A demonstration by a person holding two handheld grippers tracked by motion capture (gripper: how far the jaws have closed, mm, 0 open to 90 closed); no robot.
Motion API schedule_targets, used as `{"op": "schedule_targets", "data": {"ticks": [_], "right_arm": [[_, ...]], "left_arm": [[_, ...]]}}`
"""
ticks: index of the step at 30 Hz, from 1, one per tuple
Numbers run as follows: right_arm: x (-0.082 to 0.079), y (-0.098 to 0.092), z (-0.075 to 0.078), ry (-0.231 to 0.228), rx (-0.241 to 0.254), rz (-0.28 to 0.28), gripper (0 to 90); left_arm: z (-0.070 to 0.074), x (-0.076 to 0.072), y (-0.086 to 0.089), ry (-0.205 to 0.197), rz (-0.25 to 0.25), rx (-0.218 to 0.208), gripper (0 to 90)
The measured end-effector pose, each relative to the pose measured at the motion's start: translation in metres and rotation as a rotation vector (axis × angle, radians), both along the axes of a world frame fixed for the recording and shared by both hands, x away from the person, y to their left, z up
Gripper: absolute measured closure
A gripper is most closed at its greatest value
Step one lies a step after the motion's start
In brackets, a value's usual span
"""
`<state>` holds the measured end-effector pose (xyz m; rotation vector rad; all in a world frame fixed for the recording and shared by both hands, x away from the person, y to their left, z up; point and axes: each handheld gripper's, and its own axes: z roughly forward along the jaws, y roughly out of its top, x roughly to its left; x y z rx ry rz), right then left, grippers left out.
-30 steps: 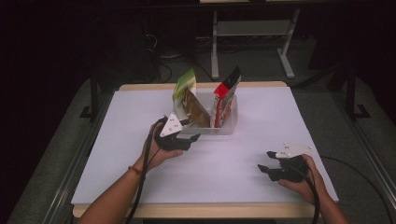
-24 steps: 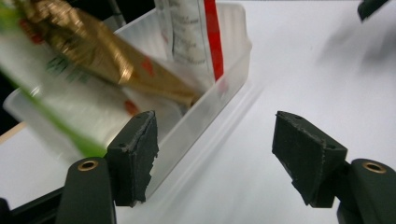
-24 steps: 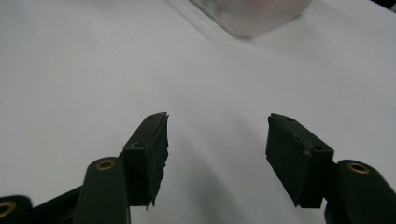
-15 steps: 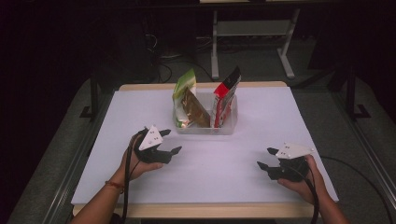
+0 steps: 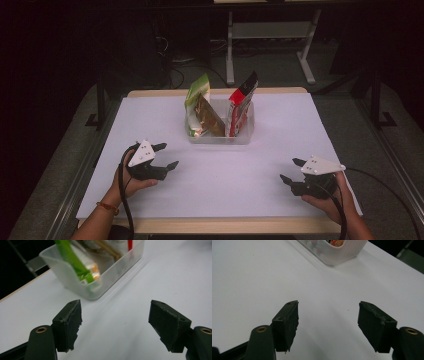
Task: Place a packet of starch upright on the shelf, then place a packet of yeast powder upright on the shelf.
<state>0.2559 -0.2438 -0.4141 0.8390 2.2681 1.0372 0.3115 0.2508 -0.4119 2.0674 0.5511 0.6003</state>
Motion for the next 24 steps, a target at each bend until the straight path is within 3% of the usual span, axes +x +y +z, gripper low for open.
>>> {"op": "schedule_targets", "data": {"ticks": [4, 9, 13, 16, 20, 24], "right_arm": [[0.000, -0.002, 0.001, -0.021, 0.011, -0.011, 30.8], [0.000, -0.004, 0.003, -0.034, 0.028, -0.013, 30.0], [0.001, -0.004, 0.002, -0.035, 0.025, -0.009, 28.4], [0.002, -0.004, 0.002, -0.030, 0.037, -0.003, 27.8], [0.004, -0.003, -0.001, -0.026, 0.027, 0.001, 27.8], [0.005, -0.002, 0.000, -0.030, 0.032, -0.002, 27.5]], "left_arm": [[-0.002, -0.002, 0.007, 0.014, 0.002, -0.007, 25.7], [-0.004, -0.006, 0.016, -0.003, 0.028, 0.001, 25.6], [-0.008, -0.008, 0.024, 0.013, 0.041, 0.004, 25.5], [-0.010, -0.011, 0.032, 0.023, 0.044, -0.018, 25.5], [-0.010, -0.016, 0.046, 0.044, 0.071, -0.079, 25.4], [-0.013, -0.020, 0.055, 0.050, 0.097, -0.091, 25.0]]}}
